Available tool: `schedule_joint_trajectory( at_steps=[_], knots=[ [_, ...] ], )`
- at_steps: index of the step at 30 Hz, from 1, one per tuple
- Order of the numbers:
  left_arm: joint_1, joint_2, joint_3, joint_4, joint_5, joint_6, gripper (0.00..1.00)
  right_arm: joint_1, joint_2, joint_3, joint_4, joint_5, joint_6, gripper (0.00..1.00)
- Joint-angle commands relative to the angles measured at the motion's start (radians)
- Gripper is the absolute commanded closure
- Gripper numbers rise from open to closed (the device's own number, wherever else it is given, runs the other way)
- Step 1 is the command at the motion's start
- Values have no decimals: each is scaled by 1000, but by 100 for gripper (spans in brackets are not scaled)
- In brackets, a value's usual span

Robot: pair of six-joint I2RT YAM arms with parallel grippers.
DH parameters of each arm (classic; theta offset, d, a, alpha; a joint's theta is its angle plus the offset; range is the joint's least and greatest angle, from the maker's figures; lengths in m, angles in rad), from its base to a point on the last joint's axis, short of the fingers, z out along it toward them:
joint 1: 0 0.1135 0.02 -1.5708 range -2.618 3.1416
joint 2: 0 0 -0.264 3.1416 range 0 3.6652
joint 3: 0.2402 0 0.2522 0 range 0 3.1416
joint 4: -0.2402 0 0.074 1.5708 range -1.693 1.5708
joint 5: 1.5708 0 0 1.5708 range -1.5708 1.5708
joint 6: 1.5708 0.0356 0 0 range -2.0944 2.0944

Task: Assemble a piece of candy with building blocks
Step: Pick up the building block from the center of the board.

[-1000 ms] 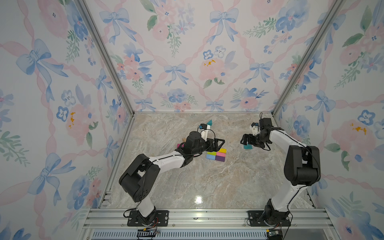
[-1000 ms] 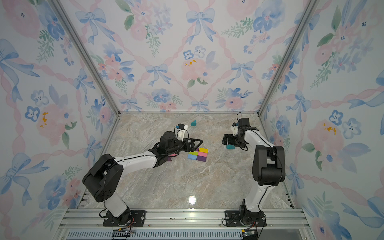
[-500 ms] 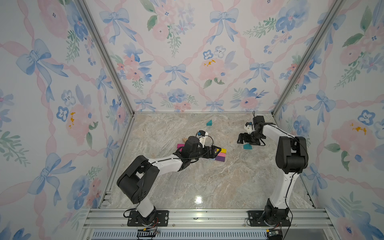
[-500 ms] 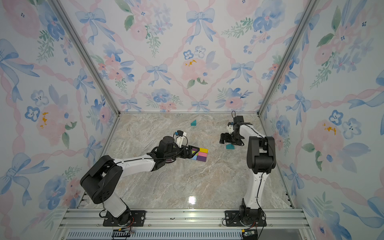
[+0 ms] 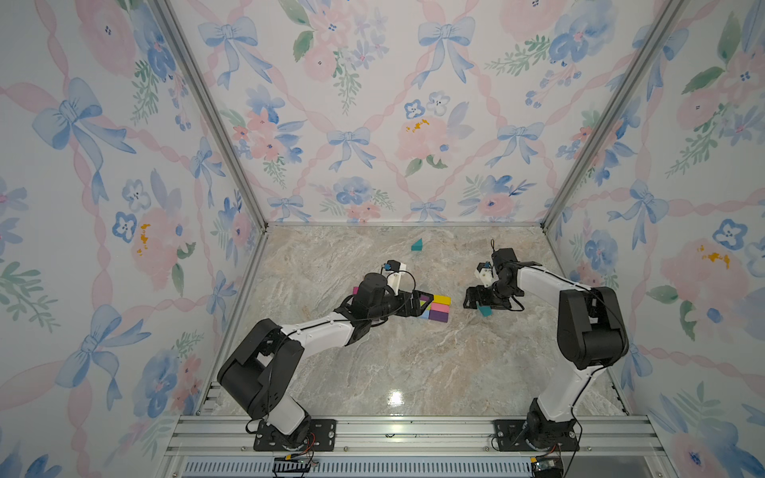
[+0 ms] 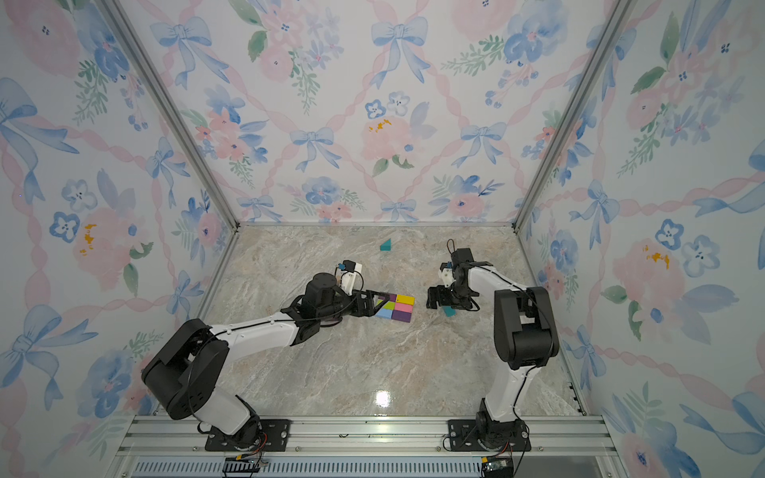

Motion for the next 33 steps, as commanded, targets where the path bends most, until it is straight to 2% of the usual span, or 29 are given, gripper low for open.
schedule_joint_trajectory(
  at_steps=[1, 9, 13, 16, 26, 30, 33],
  knots=[
    [4, -26, -20, -4, 14, 16, 2, 37, -40, -10, -51, 35, 19, 5],
    [11, -57, -38, -5, 5, 8, 2, 26, 58, 82, -97, 92, -13, 9],
    [17, -60, -43, -5, 7, 6, 2, 32, 70, 84, -94, 83, -19, 15],
    [18, -61, -43, -5, 9, 7, 2, 37, 71, 76, -97, 83, -22, 23],
    [20, -80, -51, -7, 16, 16, 2, 39, 41, 49, -97, 85, -27, 61],
    [19, -117, -56, -43, 22, 65, 2, 36, 7, 31, -97, 42, -22, 69],
    [-6, -175, -37, -180, -21, 182, 2, 40, -51, 0, -86, -34, -16, 72]
  ],
)
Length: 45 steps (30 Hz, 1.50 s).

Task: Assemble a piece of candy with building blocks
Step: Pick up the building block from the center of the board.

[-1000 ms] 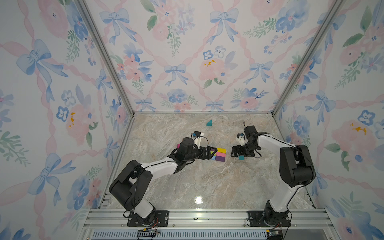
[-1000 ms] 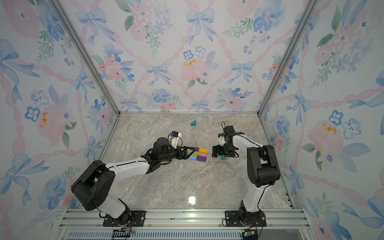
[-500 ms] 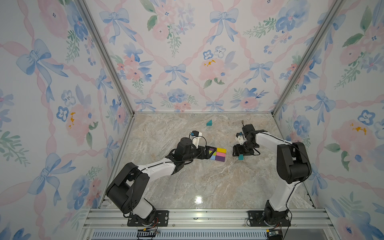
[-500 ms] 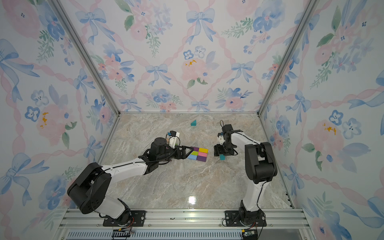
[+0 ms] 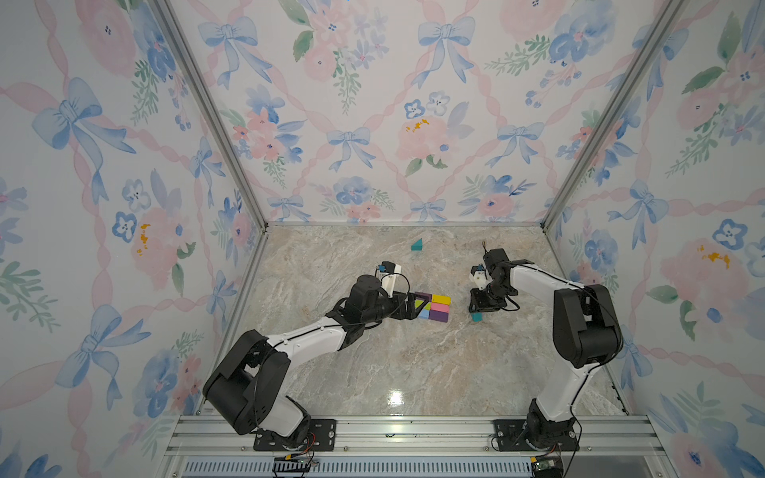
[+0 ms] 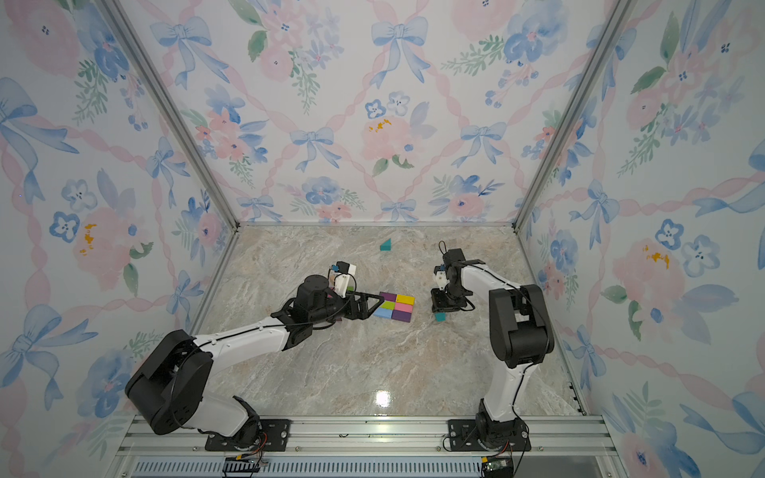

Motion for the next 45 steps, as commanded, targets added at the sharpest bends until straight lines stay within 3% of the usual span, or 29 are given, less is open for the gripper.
schedule_joint_trajectory(
  at_steps=[1, 7, 10, 16, 23, 30, 36, 45],
  knots=[
    [-35, -79, 23, -173, -51, 175, 2, 5, -92, -46, -6, -131, 11, 72],
    [-152, -215, 22, -319, -215, 397, 2, 52, -247, -169, 150, -467, 117, 72],
    [-211, -244, 30, -327, -215, 473, 2, 130, -279, -196, 205, -621, 162, 71],
    [-302, -315, 31, -358, -343, 659, 2, 279, -317, -224, 351, -761, 265, 71],
    [-352, -365, 54, -461, -438, 749, 2, 300, -325, -303, 679, -915, 469, 72],
    [-377, -332, 44, -471, -507, 766, 2, 316, -337, -301, 607, -967, 400, 72],
    [-393, -303, 52, -469, -582, 801, 3, 316, -359, -337, 722, -1005, 487, 72],
    [-400, -264, 60, -468, -646, 825, 10, 311, -357, -339, 688, -1030, 457, 72]
  ],
)
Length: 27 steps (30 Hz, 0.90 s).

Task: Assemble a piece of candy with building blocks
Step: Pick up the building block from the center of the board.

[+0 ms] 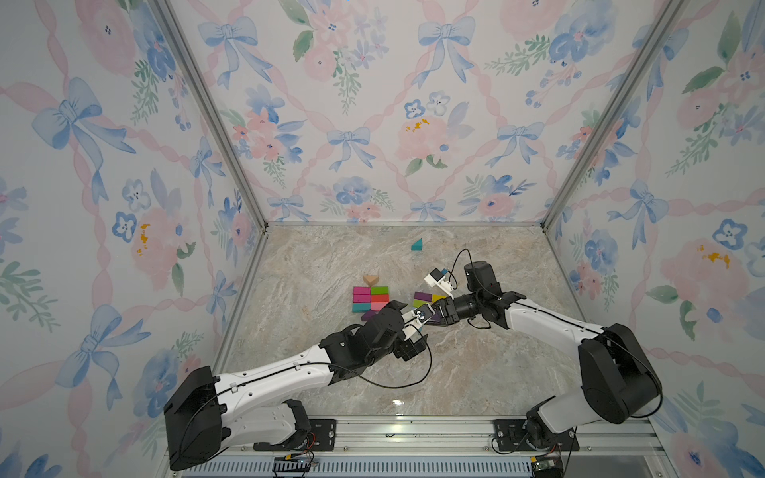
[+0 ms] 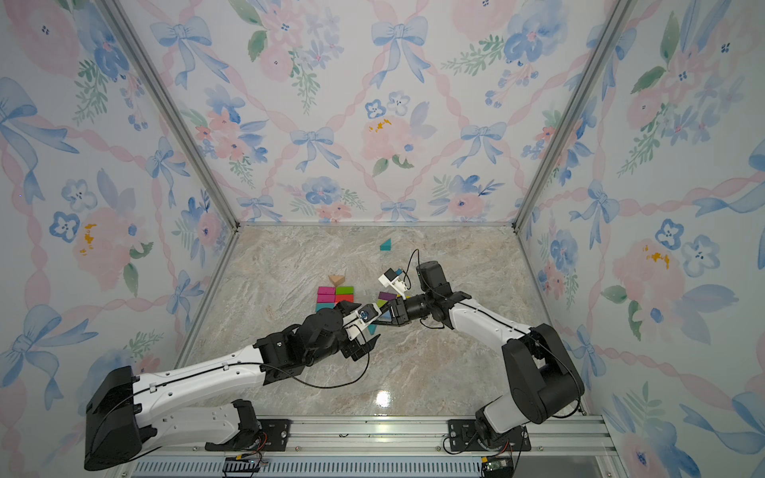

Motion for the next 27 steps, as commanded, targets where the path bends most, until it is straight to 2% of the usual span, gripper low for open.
schedule_joint_trajectory(
  at_steps=[1, 3, 12, 23, 25, 27],
  knots=[
    [-5, 18, 26, -14, -30, 23, 14, 1, -25, -5, -17, -33, -22, 72],
    [-4, 25, 25, -14, -29, 25, 21, 1, -28, -5, -27, -32, -29, 72],
    [-5, 54, 41, -14, -11, 29, 39, -2, -14, -2, -48, -36, -45, 71],
    [-5, 41, 45, -12, -10, 24, 37, -18, -6, 6, -94, -28, -73, 71],
    [-5, 40, 43, -12, -5, 24, 39, -20, -6, 8, -102, -28, -80, 71],
    [-6, 41, 43, -12, -3, 22, 49, -21, -3, 9, -108, -27, -84, 71]
  ],
)
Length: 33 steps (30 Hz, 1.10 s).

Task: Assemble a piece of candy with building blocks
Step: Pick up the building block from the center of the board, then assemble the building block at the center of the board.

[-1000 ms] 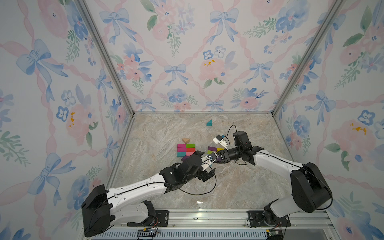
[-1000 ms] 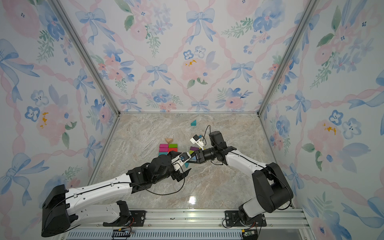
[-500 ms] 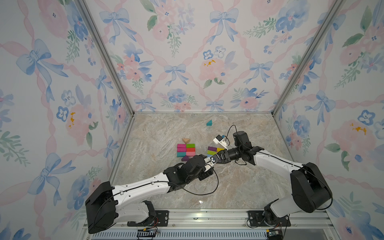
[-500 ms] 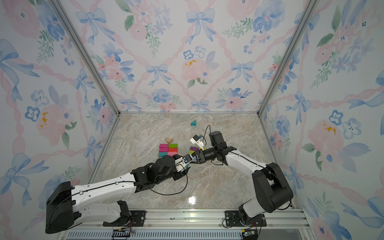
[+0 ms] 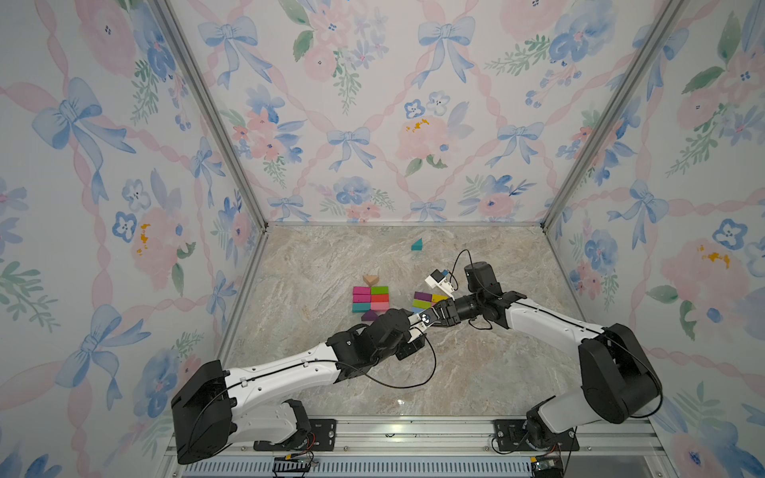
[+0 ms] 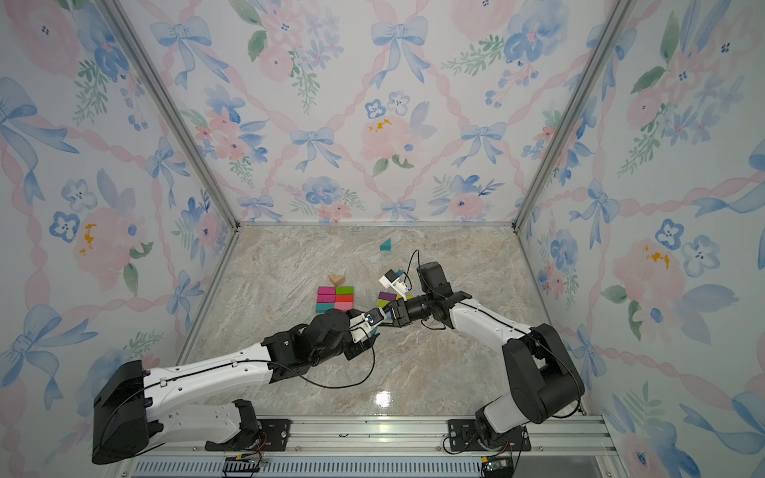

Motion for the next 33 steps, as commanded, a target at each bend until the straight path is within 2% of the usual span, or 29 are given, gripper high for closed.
schedule_joint_trajectory(
  at_steps=[1, 6, 8, 9, 13, 15, 18, 22, 26, 29, 33],
  knots=[
    [1, -5, 28, 4, -24, 4, 53, -8, -3, 12, -68, -19, -25, 71],
    [0, -8, 30, 5, -28, 2, 67, -12, 0, 15, -77, -15, -31, 71],
    [1, -6, 30, 4, -30, -5, 71, -12, -3, 18, -81, -13, -30, 67],
    [1, -5, 30, 4, -33, -11, 71, -13, -7, 19, -81, -9, -30, 63],
    [0, -2, 25, 0, -66, -88, 71, -45, -24, -8, -21, 6, 7, 27],
    [1, 7, 27, -9, -76, -161, 72, -109, -27, -57, 88, 18, 89, 20],
    [-10, 37, 47, -38, -52, -333, 71, -269, -44, -141, 222, 59, 198, 15],
    [-40, 105, 61, -44, -59, -566, 69, -448, -121, -153, 48, 178, 90, 11],
    [-41, 193, 60, -53, -81, -790, 65, -478, -223, -85, -216, 346, -91, 8],
    [-42, 281, 68, -52, -98, -879, 65, -479, -282, -60, -296, 441, -144, 6],
    [-50, 390, 117, -53, -104, -908, 65, -479, -319, -55, -342, 501, -178, 5]
  ],
)
